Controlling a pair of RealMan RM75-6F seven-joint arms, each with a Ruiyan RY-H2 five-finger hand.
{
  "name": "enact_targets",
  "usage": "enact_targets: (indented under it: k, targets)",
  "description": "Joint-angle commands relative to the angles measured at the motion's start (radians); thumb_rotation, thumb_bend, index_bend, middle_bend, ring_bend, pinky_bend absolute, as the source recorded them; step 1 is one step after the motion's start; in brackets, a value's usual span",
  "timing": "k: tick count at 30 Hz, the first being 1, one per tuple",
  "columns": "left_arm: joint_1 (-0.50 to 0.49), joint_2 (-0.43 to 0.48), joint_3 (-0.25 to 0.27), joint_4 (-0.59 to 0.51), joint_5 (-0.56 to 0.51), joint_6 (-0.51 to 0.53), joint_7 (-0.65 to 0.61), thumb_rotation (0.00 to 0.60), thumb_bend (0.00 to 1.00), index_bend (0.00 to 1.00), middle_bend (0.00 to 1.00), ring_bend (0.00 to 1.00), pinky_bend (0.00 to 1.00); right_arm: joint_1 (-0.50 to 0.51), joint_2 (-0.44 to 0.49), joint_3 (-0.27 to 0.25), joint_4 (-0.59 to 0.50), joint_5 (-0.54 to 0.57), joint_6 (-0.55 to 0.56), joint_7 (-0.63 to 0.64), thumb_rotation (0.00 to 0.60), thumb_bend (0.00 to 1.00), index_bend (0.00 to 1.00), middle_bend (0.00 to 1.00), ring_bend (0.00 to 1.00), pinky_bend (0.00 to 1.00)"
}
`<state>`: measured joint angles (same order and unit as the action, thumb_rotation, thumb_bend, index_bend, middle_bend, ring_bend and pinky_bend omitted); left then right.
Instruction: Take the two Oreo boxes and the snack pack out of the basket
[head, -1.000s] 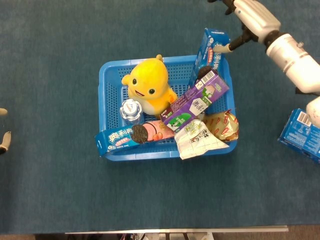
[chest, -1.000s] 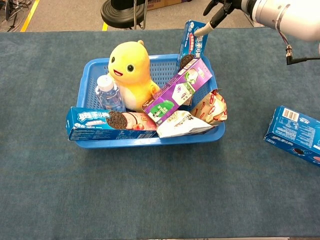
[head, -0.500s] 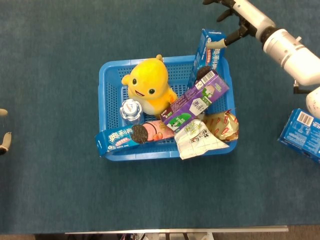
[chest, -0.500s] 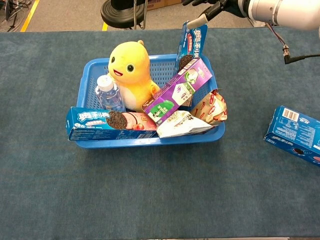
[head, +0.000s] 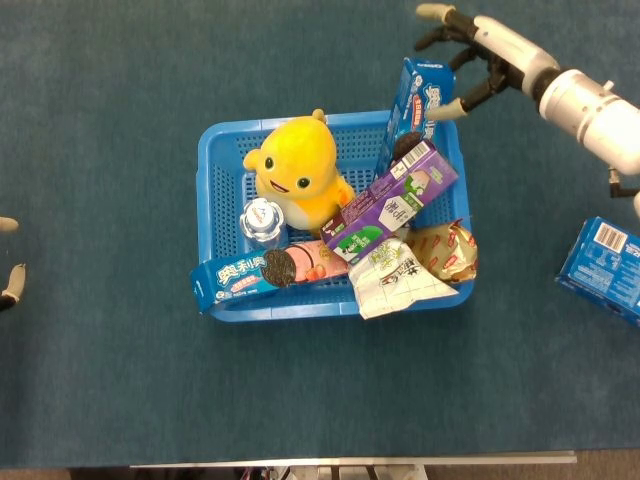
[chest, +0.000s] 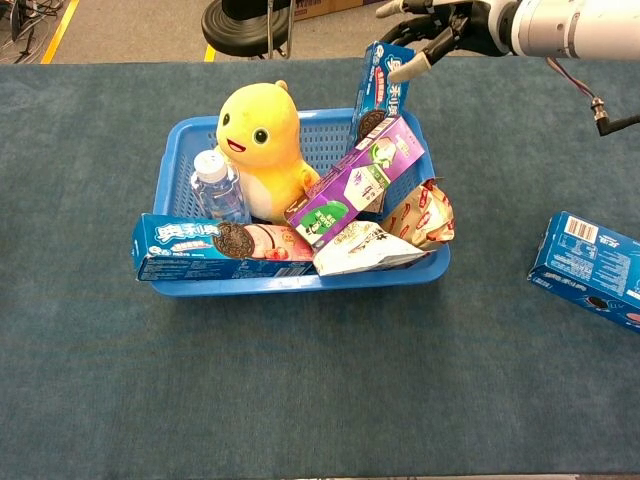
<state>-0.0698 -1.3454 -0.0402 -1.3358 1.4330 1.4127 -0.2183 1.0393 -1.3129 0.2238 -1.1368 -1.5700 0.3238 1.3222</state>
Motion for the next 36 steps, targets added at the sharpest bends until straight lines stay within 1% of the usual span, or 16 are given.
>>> enact_targets:
  k: [1, 5, 6, 11, 14, 18, 22, 28, 32, 36]
  targets:
    - [0.0, -0.001, 0.0, 0.001, 0.0, 0.0, 0.0, 0.6, 0.34, 0.32, 0.19, 0.11, 0.36, 0.025, 0.016, -0.049, 0.012, -0.039, 0.014, 0.044, 0.6, 0.0, 0.2, 0.27, 0.13, 0.27]
    - [-0.002, -0.002, 0.0, 0.001, 0.0, -0.002, 0.0, 0.6, 0.34, 0.32, 0.19, 0.11, 0.36, 0.043, 0.02, -0.099, 0.03, -0.065, 0.049, 0.101, 0.6, 0.0, 0.27, 0.35, 0.21, 0.27]
    - [-0.002, -0.002, 0.0, 0.001, 0.0, -0.003, 0.001, 0.6, 0.34, 0.32, 0.19, 0.11, 0.36, 0.047, 0.019, -0.109, 0.036, -0.069, 0.056, 0.113, 0.6, 0.0, 0.3, 0.38, 0.24, 0.27]
    - [-0.001, -0.003, 0.0, 0.001, 0.0, -0.003, 0.0, 0.6, 0.34, 0.32, 0.19, 0.11, 0.36, 0.067, 0.01, -0.161, 0.065, -0.087, 0.096, 0.169, 0.6, 0.0, 0.42, 0.48, 0.35, 0.28]
    - [0.0, -0.003, 0.0, 0.003, -0.001, -0.003, -0.002, 0.6, 0.34, 0.32, 0.19, 0.11, 0.36, 0.076, 0.003, -0.185, 0.082, -0.09, 0.114, 0.193, 0.6, 0.0, 0.49, 0.53, 0.41, 0.3]
    - [0.002, -0.003, 0.0, 0.006, -0.003, -0.003, -0.007, 0.6, 0.34, 0.32, 0.19, 0.11, 0.36, 0.083, -0.005, -0.201, 0.101, -0.078, 0.135, 0.206, 0.6, 0.0, 0.59, 0.61, 0.49, 0.33]
    - [0.003, -0.004, 0.001, 0.009, -0.001, -0.002, -0.01, 0.6, 0.34, 0.32, 0.19, 0.11, 0.36, 0.076, 0.0, -0.197, 0.101, -0.048, 0.166, 0.199, 0.6, 0.0, 0.65, 0.66, 0.54, 0.36]
    - [0.0, -0.002, -0.001, 0.003, 0.001, -0.001, -0.003, 0.6, 0.34, 0.32, 0.19, 0.11, 0.36, 0.059, 0.055, -0.177, 0.051, -0.009, 0.22, 0.164, 0.6, 0.0, 0.66, 0.67, 0.55, 0.36]
    - [-0.003, 0.002, -0.003, -0.008, 0.004, 0.0, 0.007, 0.6, 0.34, 0.32, 0.19, 0.11, 0.36, 0.048, 0.122, -0.151, -0.006, 0.018, 0.256, 0.119, 0.6, 0.0, 0.66, 0.67, 0.55, 0.36]
    - [-0.006, 0.005, -0.005, -0.019, 0.006, 0.001, 0.019, 0.6, 0.34, 0.32, 0.19, 0.11, 0.36, 0.03, 0.215, -0.117, -0.093, 0.051, 0.299, 0.036, 0.6, 0.0, 0.66, 0.67, 0.55, 0.36]
